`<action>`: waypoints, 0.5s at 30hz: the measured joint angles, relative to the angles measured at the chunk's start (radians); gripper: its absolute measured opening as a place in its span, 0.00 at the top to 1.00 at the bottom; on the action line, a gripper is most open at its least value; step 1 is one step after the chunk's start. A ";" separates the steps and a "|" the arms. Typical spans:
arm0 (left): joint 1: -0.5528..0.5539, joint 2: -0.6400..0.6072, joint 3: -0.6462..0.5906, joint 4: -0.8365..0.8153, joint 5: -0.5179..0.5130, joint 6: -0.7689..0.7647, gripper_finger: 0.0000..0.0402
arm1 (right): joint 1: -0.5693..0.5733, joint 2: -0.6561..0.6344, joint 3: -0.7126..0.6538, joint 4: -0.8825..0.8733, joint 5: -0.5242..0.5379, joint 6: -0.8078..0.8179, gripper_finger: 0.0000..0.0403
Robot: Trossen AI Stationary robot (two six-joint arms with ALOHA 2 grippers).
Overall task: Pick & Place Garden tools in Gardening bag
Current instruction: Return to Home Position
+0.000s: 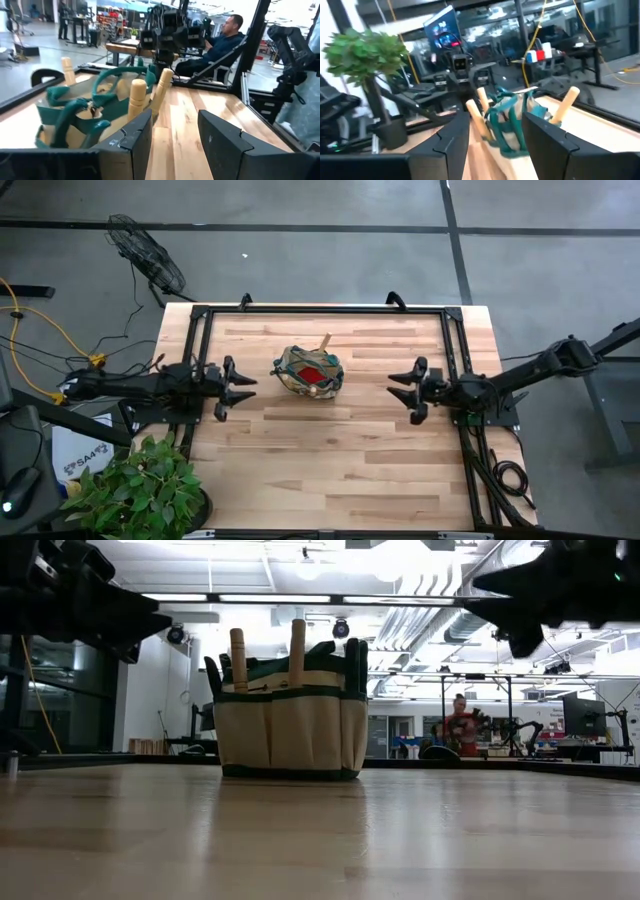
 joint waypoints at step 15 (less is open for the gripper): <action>0.000 -0.177 0.027 -0.217 -0.077 0.105 0.61 | -0.076 -0.114 -0.070 -0.045 -0.239 0.037 0.57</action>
